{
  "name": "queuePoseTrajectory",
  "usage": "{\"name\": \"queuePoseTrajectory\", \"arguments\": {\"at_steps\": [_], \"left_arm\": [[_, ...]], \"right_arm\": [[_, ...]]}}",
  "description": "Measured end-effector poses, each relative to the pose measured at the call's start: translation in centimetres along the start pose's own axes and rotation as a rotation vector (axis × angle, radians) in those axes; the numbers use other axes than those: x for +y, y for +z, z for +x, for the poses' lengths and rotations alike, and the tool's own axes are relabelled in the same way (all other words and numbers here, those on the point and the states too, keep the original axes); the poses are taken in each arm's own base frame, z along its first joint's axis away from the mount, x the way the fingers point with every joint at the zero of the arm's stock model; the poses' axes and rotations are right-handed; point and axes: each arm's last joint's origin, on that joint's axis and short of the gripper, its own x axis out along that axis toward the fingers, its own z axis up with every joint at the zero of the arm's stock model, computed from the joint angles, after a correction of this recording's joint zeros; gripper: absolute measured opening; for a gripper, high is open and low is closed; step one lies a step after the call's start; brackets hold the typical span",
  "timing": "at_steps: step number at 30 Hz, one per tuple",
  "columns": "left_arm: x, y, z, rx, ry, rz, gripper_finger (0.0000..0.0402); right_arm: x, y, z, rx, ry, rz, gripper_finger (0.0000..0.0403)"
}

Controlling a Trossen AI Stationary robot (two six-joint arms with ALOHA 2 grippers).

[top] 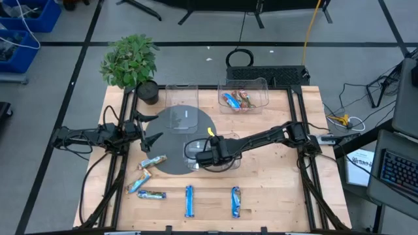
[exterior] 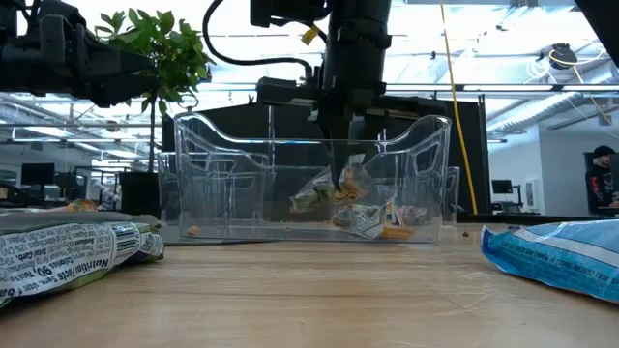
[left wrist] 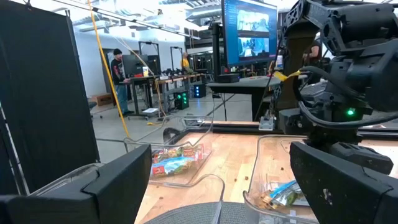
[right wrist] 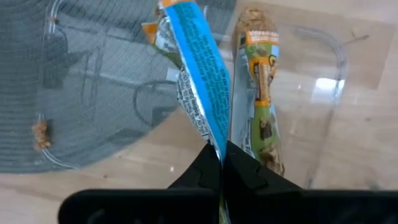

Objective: Pick and place Granola Bars by type
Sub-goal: Put the yellow granola bar into the bottom transparent bin, then put the blue granola bar into the top left transparent bin

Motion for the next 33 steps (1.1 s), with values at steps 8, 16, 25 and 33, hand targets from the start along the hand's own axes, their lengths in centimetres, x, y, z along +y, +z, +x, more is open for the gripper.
{"name": "queuePoseTrajectory", "arguments": {"at_steps": [8,16,25,33], "left_arm": [[0.0,0.0,0.0,0.000,0.000,0.000,0.0379],[0.0,0.0,0.0,0.000,0.000,0.000,0.0379],[0.0,0.0,0.0,0.000,0.000,0.000,0.0379],[0.0,0.0,0.0,-0.001,0.000,0.000,0.0379]], "right_arm": [[0.1,0.8,0.2,0.020,0.006,-0.012,0.0037],[-0.2,1.0,0.3,0.015,-0.023,-0.035,0.0130],[-0.3,2.0,-0.6,-0.019,0.007,-0.081,0.0189],[-1.1,3.2,-4.0,-0.129,0.088,-0.123,0.0196]]}}
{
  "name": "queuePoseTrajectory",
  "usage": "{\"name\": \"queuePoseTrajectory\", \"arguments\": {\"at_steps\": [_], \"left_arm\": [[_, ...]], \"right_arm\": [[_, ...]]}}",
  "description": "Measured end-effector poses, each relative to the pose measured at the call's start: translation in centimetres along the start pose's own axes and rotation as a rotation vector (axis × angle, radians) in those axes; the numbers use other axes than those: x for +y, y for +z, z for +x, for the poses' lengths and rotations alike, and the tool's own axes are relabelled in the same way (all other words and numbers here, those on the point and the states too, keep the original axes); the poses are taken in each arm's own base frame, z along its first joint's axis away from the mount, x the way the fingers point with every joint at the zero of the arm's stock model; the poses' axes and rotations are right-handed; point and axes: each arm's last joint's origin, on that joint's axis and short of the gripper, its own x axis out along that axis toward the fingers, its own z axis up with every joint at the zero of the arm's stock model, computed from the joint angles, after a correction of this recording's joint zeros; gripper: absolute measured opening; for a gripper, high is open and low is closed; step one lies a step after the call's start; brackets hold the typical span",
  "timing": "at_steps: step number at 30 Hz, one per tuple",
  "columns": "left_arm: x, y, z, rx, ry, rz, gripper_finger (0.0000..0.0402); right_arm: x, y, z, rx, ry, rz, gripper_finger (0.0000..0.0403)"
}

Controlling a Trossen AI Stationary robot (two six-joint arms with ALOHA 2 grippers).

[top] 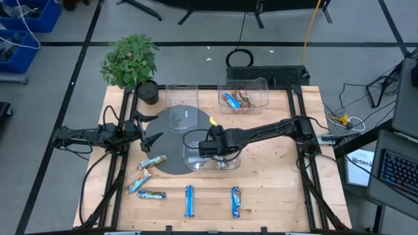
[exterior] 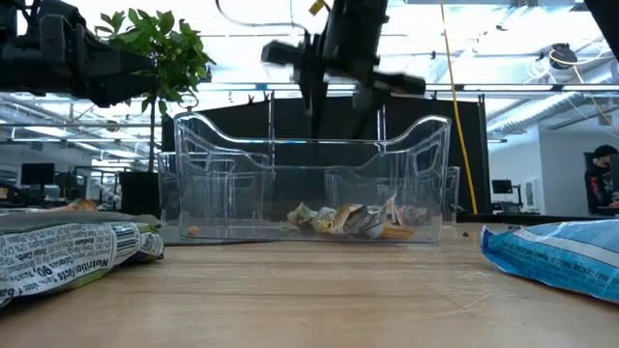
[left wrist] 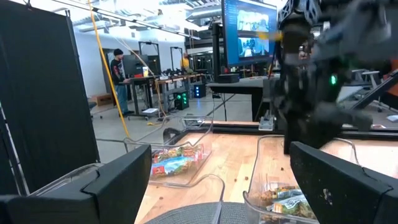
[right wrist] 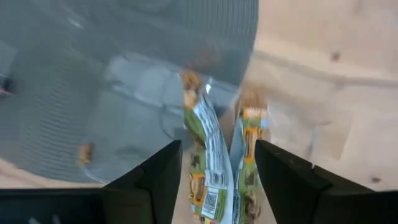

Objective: Pick and place Granola Bars by type
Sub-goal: Put the blue granola bar into the top left transparent bin

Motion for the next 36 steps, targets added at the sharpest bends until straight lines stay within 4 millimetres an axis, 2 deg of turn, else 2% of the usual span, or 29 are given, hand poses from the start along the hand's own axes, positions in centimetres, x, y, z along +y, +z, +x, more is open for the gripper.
{"name": "queuePoseTrajectory", "arguments": {"at_steps": [9,17,26,30,36], "left_arm": [[0.0,0.0,0.0,0.000,0.000,0.000,0.0379],[0.0,0.0,0.0,0.000,0.000,0.000,0.0379],[0.0,0.0,0.0,0.000,0.000,0.000,0.0379],[0.0,0.0,0.0,0.000,0.000,0.000,0.0379],[0.0,0.0,0.0,0.000,0.000,0.000,0.0379]], "right_arm": [[-1.9,2.3,-5.9,-0.186,0.111,-0.026,0.0197],[-3.7,3.8,-11.0,-0.275,0.258,-0.187,0.0197],[-5.0,5.3,-16.4,-0.472,0.476,-0.599,0.0197],[-5.1,5.4,-18.4,-0.493,0.685,-0.825,0.0197],[-5.3,4.6,-20.3,-0.503,0.993,-1.158,0.0196]]}}
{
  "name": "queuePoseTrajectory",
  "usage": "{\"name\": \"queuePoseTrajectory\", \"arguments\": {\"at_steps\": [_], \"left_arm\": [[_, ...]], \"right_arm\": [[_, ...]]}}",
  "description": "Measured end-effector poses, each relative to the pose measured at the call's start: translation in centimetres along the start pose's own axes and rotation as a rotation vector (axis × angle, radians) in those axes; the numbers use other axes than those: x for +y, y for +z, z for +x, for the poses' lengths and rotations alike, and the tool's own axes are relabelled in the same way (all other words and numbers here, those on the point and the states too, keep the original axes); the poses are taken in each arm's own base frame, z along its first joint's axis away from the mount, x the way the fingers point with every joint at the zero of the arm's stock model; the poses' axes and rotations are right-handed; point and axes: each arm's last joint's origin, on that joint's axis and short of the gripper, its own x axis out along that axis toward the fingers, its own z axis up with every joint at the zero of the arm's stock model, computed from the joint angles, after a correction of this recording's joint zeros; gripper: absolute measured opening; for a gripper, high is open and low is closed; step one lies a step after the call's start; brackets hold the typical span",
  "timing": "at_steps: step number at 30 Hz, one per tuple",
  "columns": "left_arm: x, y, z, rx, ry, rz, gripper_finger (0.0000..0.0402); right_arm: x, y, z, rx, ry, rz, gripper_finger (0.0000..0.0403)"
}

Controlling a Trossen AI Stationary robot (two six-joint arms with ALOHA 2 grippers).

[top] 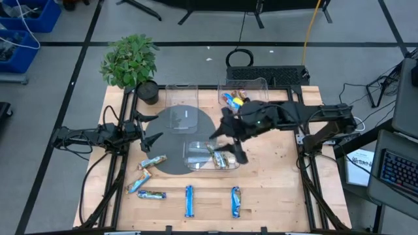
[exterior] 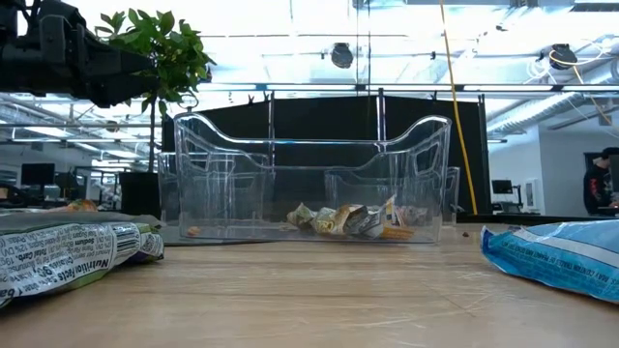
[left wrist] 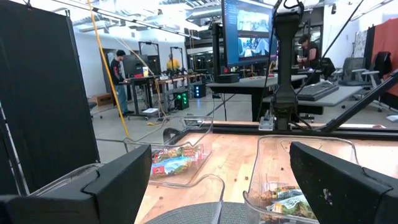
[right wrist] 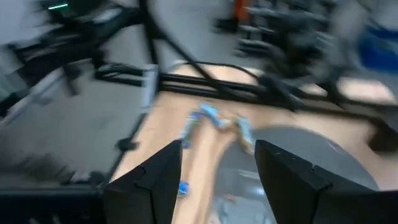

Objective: Pick and place Granola Bars by type
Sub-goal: Put the blue granola bar into the top left transparent bin

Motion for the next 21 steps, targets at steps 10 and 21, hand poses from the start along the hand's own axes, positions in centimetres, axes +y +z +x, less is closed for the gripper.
{"name": "queuePoseTrajectory", "arguments": {"at_steps": [10,21], "left_arm": [[0.0,0.0,0.0,0.000,0.000,0.000,0.0379],[0.0,0.0,0.0,0.000,0.000,0.000,0.0379]], "right_arm": [[2.5,0.5,0.1,-0.070,0.234,-0.242,0.0196],[5.9,0.4,-0.2,-0.078,0.231,-0.374,0.0196]]}}
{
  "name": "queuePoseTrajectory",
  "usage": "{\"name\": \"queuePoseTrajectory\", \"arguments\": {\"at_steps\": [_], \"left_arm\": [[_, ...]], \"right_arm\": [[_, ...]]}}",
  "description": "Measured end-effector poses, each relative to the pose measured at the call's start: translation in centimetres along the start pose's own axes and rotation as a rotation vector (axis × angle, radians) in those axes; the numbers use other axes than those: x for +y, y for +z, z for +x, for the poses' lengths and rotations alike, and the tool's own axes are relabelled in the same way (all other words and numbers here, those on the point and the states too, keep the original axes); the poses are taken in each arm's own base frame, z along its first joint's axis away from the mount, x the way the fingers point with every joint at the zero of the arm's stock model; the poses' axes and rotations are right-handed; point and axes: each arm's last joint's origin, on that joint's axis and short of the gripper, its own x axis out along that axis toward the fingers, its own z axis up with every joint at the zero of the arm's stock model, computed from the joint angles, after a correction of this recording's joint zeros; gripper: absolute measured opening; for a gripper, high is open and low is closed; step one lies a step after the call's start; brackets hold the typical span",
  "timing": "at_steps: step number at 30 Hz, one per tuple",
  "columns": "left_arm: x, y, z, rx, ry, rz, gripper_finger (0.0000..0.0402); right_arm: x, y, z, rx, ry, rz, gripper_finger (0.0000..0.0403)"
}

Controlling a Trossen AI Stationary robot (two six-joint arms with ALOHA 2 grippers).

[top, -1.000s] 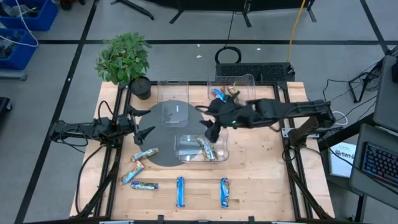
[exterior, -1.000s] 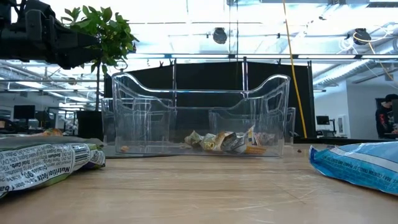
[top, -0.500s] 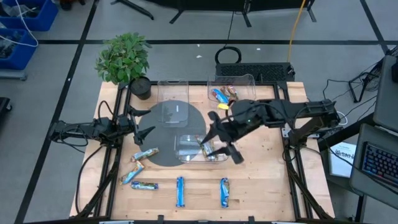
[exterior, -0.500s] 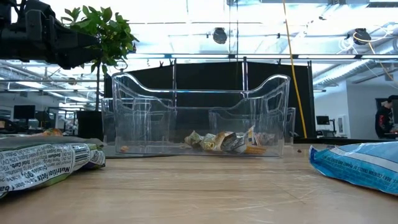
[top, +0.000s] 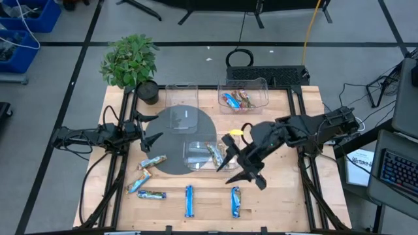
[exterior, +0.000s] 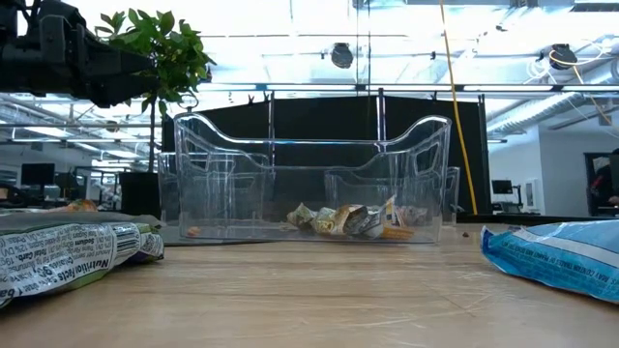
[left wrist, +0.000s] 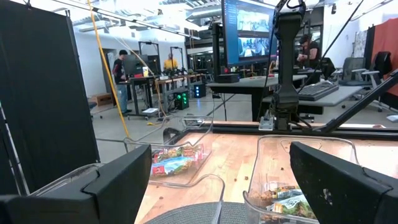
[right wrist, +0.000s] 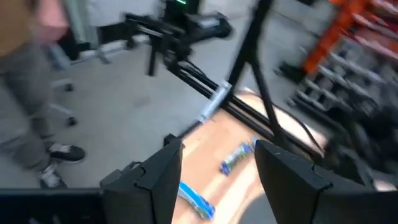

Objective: Pick and place Granola Bars by type
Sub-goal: Put the blue granola bar into the top left transparent bin

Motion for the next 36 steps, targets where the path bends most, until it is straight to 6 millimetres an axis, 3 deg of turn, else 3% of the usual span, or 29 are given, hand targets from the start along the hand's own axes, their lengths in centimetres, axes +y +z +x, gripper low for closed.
{"name": "queuePoseTrajectory", "arguments": {"at_steps": [4,8,15,22,27,36], "left_arm": [[0.0,0.0,0.0,0.000,0.000,0.000,0.0379],[0.0,0.0,0.0,0.000,0.000,0.000,0.0379],[0.0,0.0,0.0,0.000,0.000,0.000,0.0379],[0.0,0.0,0.0,0.000,0.000,0.000,0.0379],[0.0,0.0,0.0,0.000,0.000,0.000,0.0379],[0.0,0.0,0.0,0.000,0.000,0.000,0.0379]], "right_arm": [[0.7,0.3,-1.3,0.046,-0.122,0.072,0.0196],[1.8,0.7,-2.6,0.054,-0.099,0.080,0.0196],[4.1,-0.9,-1.4,0.206,0.021,-0.085,0.0196],[6.7,-5.1,1.7,0.285,0.233,-0.183,0.0198],[8.2,-9.7,3.7,0.389,0.310,-0.231,0.0219],[10.6,-16.0,6.8,0.319,0.396,-0.293,0.0255]]}}
